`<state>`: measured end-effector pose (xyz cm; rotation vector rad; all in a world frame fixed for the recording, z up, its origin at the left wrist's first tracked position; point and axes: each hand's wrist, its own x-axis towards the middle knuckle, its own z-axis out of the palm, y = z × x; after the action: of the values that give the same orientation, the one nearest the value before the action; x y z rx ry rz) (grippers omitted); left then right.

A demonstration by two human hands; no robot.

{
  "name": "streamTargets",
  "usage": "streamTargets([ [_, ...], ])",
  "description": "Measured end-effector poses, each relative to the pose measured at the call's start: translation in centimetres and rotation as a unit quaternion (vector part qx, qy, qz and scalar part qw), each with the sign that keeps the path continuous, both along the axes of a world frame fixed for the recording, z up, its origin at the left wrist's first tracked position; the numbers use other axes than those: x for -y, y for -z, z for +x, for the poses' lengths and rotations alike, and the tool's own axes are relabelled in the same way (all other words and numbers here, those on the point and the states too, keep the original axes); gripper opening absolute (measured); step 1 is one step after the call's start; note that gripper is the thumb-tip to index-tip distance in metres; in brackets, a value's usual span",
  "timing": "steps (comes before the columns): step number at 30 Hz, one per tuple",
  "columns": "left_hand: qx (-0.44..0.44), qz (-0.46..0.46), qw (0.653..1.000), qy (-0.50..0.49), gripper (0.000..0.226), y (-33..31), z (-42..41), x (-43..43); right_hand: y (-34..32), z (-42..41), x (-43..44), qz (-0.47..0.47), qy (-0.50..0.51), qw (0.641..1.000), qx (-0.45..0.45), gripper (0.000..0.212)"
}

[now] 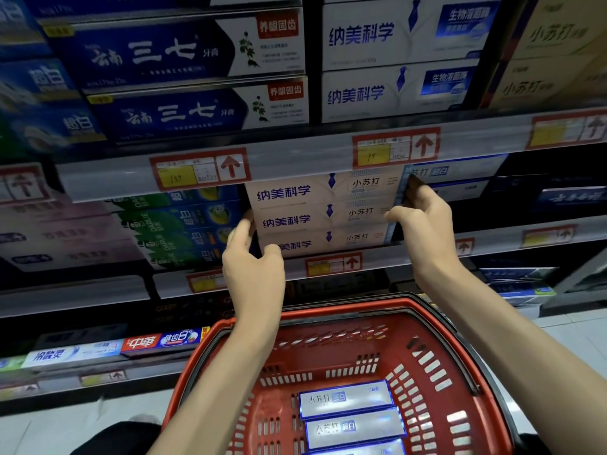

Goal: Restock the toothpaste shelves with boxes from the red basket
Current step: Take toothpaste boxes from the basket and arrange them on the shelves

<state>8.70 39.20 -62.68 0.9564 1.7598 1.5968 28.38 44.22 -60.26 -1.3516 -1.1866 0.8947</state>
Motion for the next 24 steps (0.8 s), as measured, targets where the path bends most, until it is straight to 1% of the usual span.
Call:
streamTargets([
  [2, -0.007, -0.003, 1.0, -0.011, 0.059, -0.1, -0.1, 0.2, 0.1, 0.1, 0.1, -0.004, 0.004, 1.0, 0.006, 0.044],
  [4, -0.012, -0.006, 1.0, -0.028, 0.055, -0.1, -0.3, 0.6, 0.2, 0.5, 0.5, -0.007, 0.013, 1.0, 0.011, 0.058],
  [6, 0.005, -0.006, 0.999, -0.032, 0.05, -0.1, -0.8, 1.1, 0.2, 1.2, 1.2, -0.017, 0.023, 0.999, 0.018, 0.068],
  [8, 0.04, -0.017, 0.999, -0.016, 0.043, -0.3, -1.1, 1.8, 0.1, 2.1, 2.2, -0.029, 0.025, 0.999, 0.008, 0.072],
  [12, 0.136, -0.032, 0.988, 0.069, 0.027, -1.1, -1.3, 3.2, 0.2, 4.1, 4.2, -0.05, 0.006, 0.998, -0.026, 0.068],
  [14, 0.189, -0.029, 0.975, 0.117, 0.027, -1.5, -0.9, 4.0, 0.3, 4.9, 5.3, -0.062, -0.006, 0.996, -0.06, 0.063],
  [16, 0.222, -0.021, 0.964, 0.146, 0.029, -1.6, -0.5, 4.8, 0.2, 5.4, 6.6, -0.073, -0.022, 0.992, -0.098, 0.057],
  [19, 0.268, -0.029, 0.949, 0.161, 0.032, -1.1, 0.3, 6.0, 0.6, 5.9, 8.4, -0.073, -0.034, 0.992, -0.097, 0.055],
  [20, 0.276, -0.036, 0.946, 0.165, 0.033, -0.9, 0.5, 6.4, 0.8, 6.0, 9.1, -0.077, -0.037, 0.992, -0.096, 0.054],
  [22, 0.256, -0.061, 0.949, 0.173, 0.031, 0.0, 0.9, 6.8, 1.6, 6.2, 10.1, -0.089, -0.042, 0.99, -0.102, 0.055],
  [23, 0.238, -0.081, 0.952, 0.177, 0.031, 0.7, 1.1, 6.9, 2.4, 6.3, 10.7, -0.094, -0.044, 0.99, -0.091, 0.057],
  [24, 0.212, -0.111, 0.954, 0.183, 0.03, 1.5, 1.2, 6.8, 3.4, 6.4, 11.3, -0.093, -0.05, 0.993, -0.059, 0.057],
])
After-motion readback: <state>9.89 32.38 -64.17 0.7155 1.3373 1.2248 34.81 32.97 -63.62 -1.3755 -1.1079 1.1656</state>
